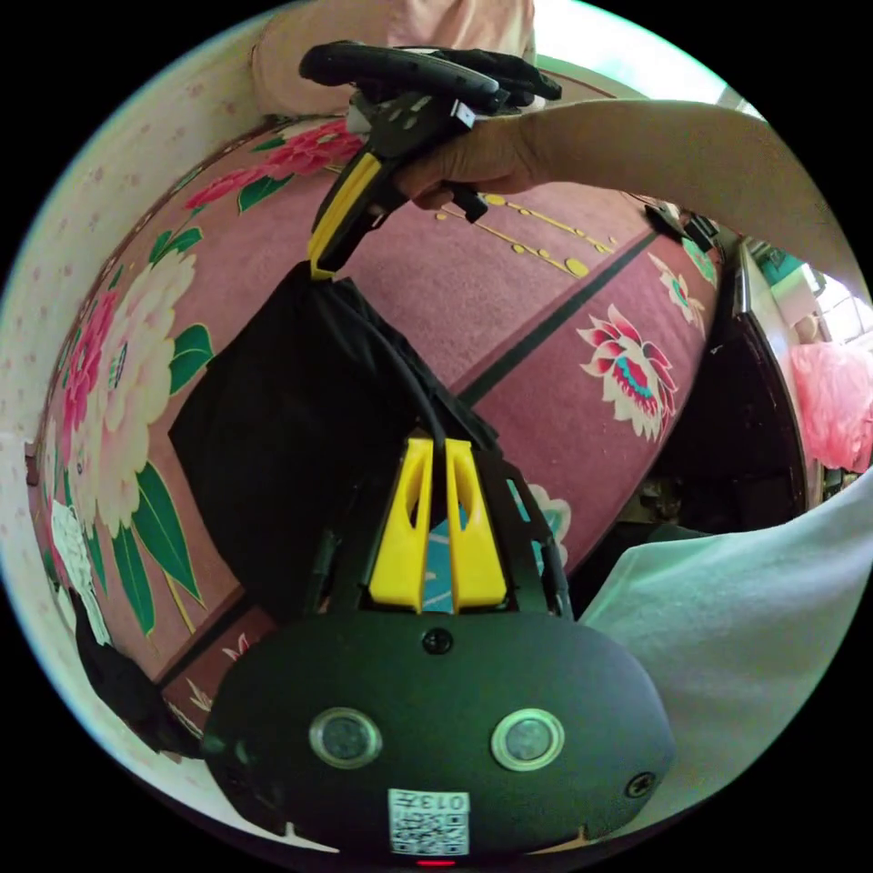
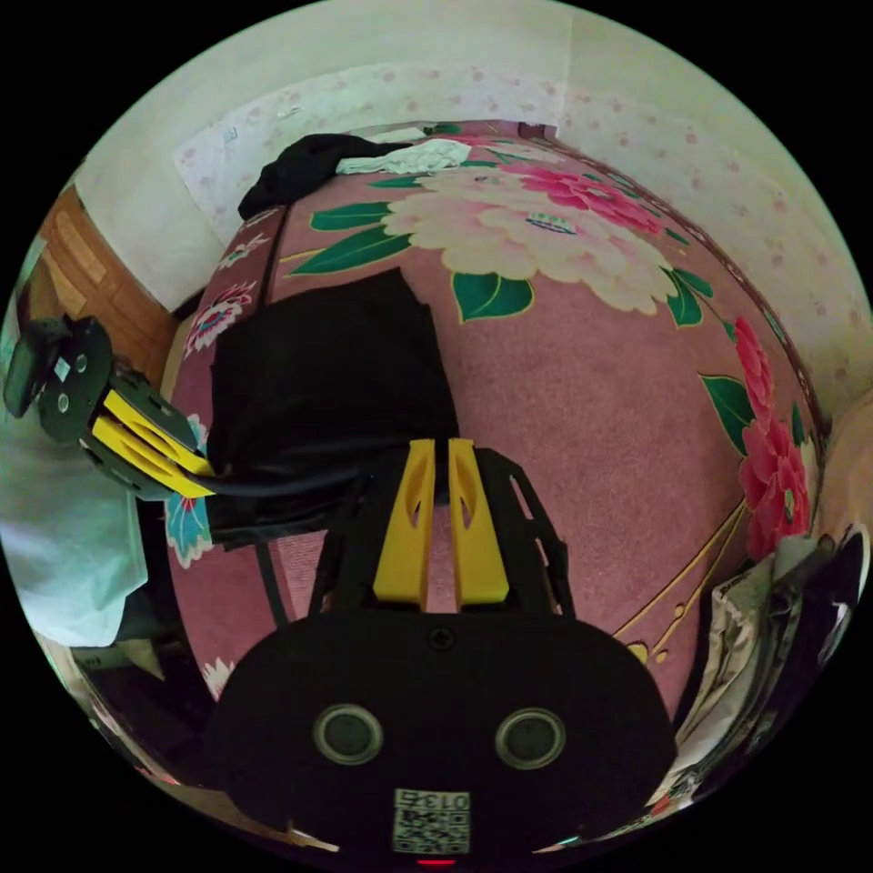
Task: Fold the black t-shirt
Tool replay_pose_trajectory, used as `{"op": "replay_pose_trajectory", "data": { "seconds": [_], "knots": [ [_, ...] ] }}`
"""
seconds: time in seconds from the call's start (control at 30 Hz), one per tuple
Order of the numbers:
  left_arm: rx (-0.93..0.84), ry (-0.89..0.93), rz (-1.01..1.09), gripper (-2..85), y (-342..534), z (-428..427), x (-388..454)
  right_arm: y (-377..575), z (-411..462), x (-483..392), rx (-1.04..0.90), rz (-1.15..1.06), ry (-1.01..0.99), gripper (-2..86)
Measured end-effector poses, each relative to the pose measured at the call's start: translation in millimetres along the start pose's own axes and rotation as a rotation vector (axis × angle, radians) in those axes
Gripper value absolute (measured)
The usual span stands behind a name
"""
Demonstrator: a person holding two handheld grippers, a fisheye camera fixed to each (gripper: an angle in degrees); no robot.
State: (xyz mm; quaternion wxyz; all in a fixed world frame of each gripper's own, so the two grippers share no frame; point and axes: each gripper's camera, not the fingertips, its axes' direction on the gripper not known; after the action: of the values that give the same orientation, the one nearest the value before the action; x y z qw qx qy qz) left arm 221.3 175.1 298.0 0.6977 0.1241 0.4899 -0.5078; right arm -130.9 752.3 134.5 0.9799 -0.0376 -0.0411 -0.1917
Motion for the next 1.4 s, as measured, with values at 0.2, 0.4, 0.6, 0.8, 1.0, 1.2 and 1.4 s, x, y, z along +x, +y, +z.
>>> {"op": "replay_pose_trajectory", "data": {
  "seconds": [0.2,0.4,0.6,0.8,1.0,1.2,1.4],
  "knots": [
    [-0.061,0.063,0.033,9.0,-26,39,-5,52,22,24,-0.079,0.097,-0.064,7.6],
    [0.027,0.401,0.043,11.2,-15,13,-41,137,-9,53,0.067,0.406,-0.114,12.7],
    [0.313,0.292,-0.676,15.3,79,-7,-189,210,7,15,0.22,0.7,-0.343,14.8],
    [0.325,0.568,-0.778,16.0,98,48,-288,274,42,-12,0.283,0.983,-0.408,14.2],
    [0.379,0.761,-0.689,14.4,87,87,-317,297,47,-23,0.289,1.072,-0.355,15.0],
    [0.377,0.749,-0.582,13.3,80,92,-328,296,46,-52,0.252,1.073,-0.242,14.0],
    [0.421,0.704,-0.584,11.2,77,98,-330,308,44,-74,0.257,1.127,-0.106,12.5]
  ]
}}
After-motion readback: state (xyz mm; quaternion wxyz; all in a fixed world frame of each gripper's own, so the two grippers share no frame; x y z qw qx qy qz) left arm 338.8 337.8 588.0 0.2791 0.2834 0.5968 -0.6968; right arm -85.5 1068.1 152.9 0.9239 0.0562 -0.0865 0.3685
